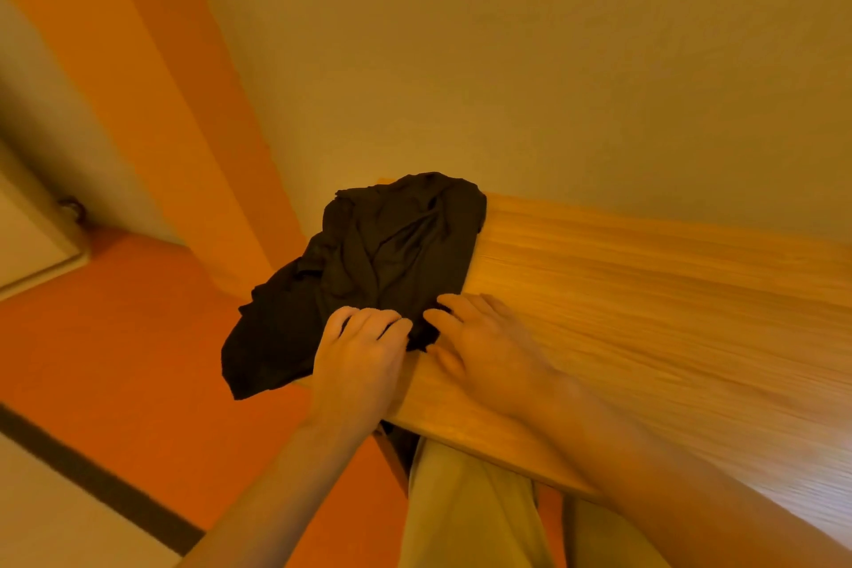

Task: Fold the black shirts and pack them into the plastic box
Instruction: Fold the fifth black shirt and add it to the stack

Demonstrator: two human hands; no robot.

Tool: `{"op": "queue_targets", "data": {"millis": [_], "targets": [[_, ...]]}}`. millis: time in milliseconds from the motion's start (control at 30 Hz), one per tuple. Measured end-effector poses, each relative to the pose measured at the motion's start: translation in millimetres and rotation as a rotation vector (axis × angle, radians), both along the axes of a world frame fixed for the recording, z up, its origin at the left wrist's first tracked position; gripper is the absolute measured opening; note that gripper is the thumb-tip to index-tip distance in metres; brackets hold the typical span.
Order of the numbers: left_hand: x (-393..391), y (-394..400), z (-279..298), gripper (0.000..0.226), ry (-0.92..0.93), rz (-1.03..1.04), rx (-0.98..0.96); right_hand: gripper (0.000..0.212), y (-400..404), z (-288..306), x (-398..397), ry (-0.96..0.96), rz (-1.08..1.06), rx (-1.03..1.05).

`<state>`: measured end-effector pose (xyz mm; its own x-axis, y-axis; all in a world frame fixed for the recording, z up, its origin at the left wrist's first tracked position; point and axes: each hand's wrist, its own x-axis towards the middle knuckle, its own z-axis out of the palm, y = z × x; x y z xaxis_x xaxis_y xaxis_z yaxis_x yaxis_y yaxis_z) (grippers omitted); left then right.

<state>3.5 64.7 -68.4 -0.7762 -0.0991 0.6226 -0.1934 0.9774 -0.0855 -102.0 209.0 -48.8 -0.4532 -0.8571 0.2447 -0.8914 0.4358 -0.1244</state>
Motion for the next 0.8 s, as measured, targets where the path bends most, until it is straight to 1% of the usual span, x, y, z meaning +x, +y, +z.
{"op": "queue_targets", "data": {"millis": [33, 100, 167, 233, 333, 400, 467, 533, 700, 800], "targets": [[0.0, 1.6, 1.7, 0.014, 0.029, -0.027, 0.021, 0.037, -1.7, 0.5, 0.9, 0.007, 0.007, -0.018], [0.0, 7.0, 5.7, 0.023, 0.048, -0.080, 0.081, 0.024, -2.0, 2.3, -0.2, 0.028, 0.011, -0.083], [-0.8, 11.7, 8.6, 0.025, 0.070, -0.120, 0.126, 0.018, 2.9, 6.9, -4.2, 0.005, 0.005, -0.150], [-2.8, 12.8, 8.9, 0.024, 0.062, -0.110, 0.192, 0.019, 10.6, 12.1, -8.2, -0.064, -0.013, -0.236], [-10.1, 8.4, 7.2, 0.035, 0.001, -0.016, 0.277, 0.023, 23.7, 18.1, -13.6, -0.126, -0.033, -0.341], [-16.5, 8.0, 6.6, 0.030, 0.019, 0.003, 0.302, 0.027, 30.2, 18.3, -17.0, -0.173, -0.041, -0.339], [-22.1, 11.8, 9.7, 0.022, 0.074, -0.025, 0.322, 0.028, 35.4, 14.9, -20.0, -0.198, -0.048, -0.340], [-26.2, 19.5, 13.6, 0.024, 0.113, -0.069, 0.361, 0.027, 40.8, 9.0, -23.2, -0.225, -0.053, -0.378], [-33.0, 41.3, 8.5, 0.024, 0.149, -0.142, 0.485, 0.026, 50.6, -2.0, -27.9, -0.383, -0.047, -0.613], [-35.9, 45.9, 4.8, 0.027, 0.162, -0.154, 0.526, 0.029, 52.6, 0.4, -28.0, -0.440, -0.037, -0.701]]}}
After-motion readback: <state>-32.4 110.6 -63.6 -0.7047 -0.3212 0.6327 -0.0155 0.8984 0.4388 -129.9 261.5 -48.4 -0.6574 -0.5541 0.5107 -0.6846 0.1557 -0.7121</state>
